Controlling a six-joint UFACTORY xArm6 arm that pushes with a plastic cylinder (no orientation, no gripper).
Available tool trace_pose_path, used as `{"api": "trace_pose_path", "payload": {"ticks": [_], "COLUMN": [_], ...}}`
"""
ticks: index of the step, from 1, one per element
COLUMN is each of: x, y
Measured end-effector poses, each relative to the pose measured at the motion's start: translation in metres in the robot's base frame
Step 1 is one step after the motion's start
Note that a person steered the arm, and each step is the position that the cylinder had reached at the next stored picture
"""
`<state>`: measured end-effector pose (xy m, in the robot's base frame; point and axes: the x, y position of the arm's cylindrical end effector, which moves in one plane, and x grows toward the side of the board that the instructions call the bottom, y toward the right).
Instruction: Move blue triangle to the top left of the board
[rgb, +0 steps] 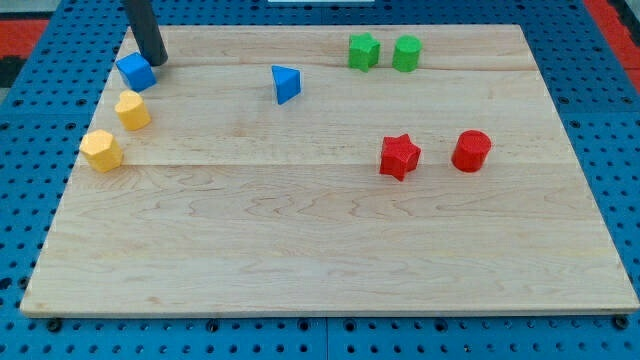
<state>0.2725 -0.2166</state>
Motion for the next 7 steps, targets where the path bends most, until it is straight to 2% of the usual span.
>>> {"api": "trace_pose_path", "payload": {"ticks": [1,3,4,5,6,7], "x": [0.008,0.101,0.081,0.023,0.004,0.017], "y": [0.051,0.13,0.221,0.186,0.079,0.139]}}
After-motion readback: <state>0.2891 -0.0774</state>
